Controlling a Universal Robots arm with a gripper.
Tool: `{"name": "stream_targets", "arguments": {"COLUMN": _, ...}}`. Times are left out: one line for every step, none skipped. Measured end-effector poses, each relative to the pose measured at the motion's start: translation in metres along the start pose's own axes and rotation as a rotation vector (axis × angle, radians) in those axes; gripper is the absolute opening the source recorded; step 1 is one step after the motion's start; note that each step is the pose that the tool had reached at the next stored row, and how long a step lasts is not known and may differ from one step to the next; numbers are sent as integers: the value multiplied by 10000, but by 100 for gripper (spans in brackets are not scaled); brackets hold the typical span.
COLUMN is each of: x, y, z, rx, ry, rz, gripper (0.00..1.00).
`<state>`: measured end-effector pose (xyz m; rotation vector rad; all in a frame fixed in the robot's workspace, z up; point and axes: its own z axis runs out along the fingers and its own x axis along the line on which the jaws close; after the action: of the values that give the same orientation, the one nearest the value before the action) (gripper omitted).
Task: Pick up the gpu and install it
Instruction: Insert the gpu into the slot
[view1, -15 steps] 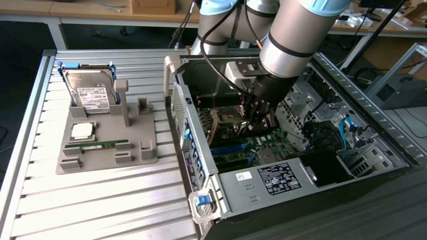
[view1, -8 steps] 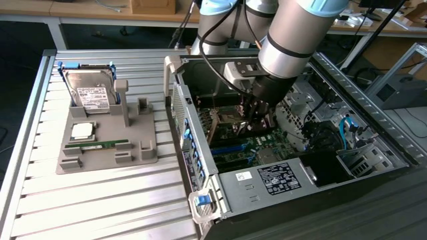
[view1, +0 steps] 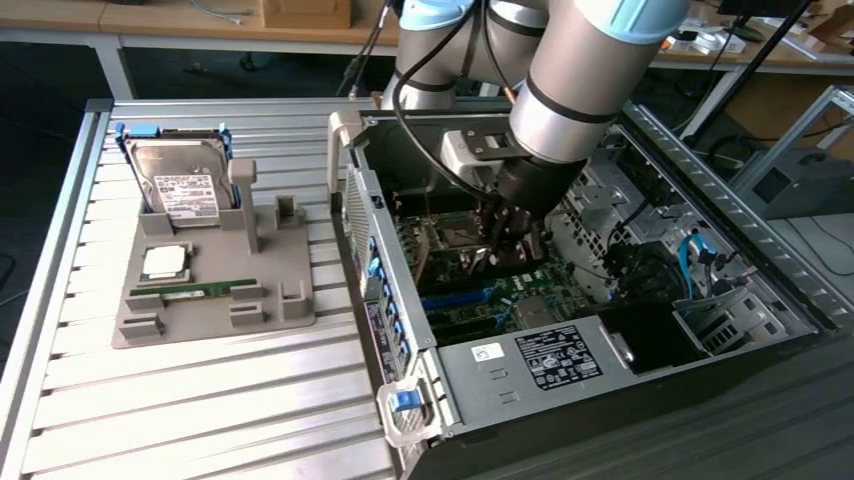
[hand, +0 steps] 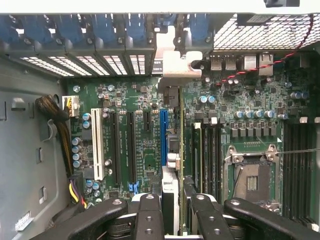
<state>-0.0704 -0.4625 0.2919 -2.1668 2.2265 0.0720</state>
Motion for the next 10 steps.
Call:
{"name": "stream_targets", "arguments": {"x": 0, "y": 7, "z": 6, "rx": 0, "ry": 17, "rz": 0, "gripper": 27}}
{"name": "stream_targets", "arguments": {"x": 1, "y": 12, "z": 13, "rx": 2, "ry": 86, "rz": 1, "gripper": 27}}
{"name": "stream_targets", "arguments": {"x": 1, "y": 13, "z": 19, "rx": 5, "ry": 152, "rz": 1, "gripper": 27}}
{"name": "stream_targets", "arguments": {"x": 2, "y": 14, "z": 23, "rx": 6, "ry": 203, "rz": 5, "gripper": 27}}
{"name": "stream_targets", "arguments": {"x": 2, "y": 14, "z": 27, "rx": 7, "ry": 244, "rz": 12, "gripper": 27}}
{"name": "stream_targets", "arguments": {"x": 2, "y": 14, "z": 32, "rx": 9, "ry": 258, "rz": 50, "gripper": 27}}
{"name": "stream_targets", "arguments": {"x": 3, "y": 14, "z": 35, "rx": 13, "ry": 261, "rz": 166, "gripper": 27}}
{"name": "stream_targets", "arguments": {"x": 3, "y": 15, "z": 37, "rx": 17, "ry": 262, "rz": 237, "gripper": 27}}
{"name": "stream_targets", "arguments": {"x": 3, "y": 15, "z": 39, "rx": 20, "ry": 264, "rz": 301, "gripper": 27}}
{"name": "stream_targets", "arguments": {"x": 3, "y": 14, "z": 42, "rx": 23, "ry": 270, "rz": 337, "gripper": 27}}
